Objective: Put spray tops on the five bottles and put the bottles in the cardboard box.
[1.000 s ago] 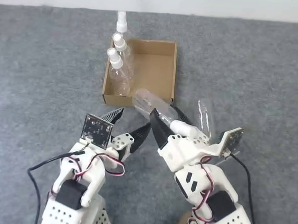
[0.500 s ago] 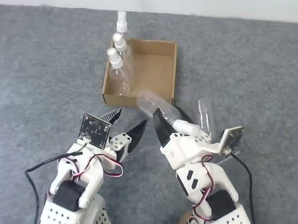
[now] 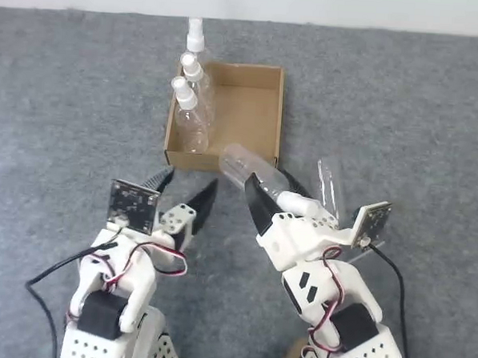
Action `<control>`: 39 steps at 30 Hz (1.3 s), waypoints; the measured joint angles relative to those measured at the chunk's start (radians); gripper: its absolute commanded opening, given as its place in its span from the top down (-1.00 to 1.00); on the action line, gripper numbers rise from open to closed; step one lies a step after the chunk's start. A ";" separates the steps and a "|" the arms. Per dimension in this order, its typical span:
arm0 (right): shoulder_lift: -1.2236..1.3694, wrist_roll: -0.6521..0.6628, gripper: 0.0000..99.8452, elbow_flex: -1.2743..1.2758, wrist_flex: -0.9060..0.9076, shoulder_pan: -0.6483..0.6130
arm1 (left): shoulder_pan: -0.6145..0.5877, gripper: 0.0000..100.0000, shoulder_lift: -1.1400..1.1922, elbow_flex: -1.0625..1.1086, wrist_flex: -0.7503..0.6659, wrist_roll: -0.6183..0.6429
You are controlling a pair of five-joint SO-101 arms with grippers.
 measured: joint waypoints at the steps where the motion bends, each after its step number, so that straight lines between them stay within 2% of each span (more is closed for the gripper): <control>1: 0.000 0.000 0.83 0.000 0.000 0.000 | -0.020 0.53 0.000 -0.005 0.000 0.012; 6: 0.000 0.005 0.83 0.000 0.000 0.000 | -0.104 0.53 0.000 -0.041 0.003 0.048; 14: 0.000 0.138 0.83 0.000 0.000 0.000 | -0.290 0.53 -0.003 -0.041 0.110 0.057; 20: 0.000 0.210 0.83 0.000 0.000 0.020 | -0.354 0.53 -0.008 -0.026 0.115 0.120; 29: 0.000 0.276 0.83 -0.195 0.206 0.043 | -0.362 0.53 0.000 0.021 0.063 0.127; 39: 0.000 0.371 0.83 -0.295 0.212 0.048 | -0.362 0.53 0.000 0.035 0.035 0.127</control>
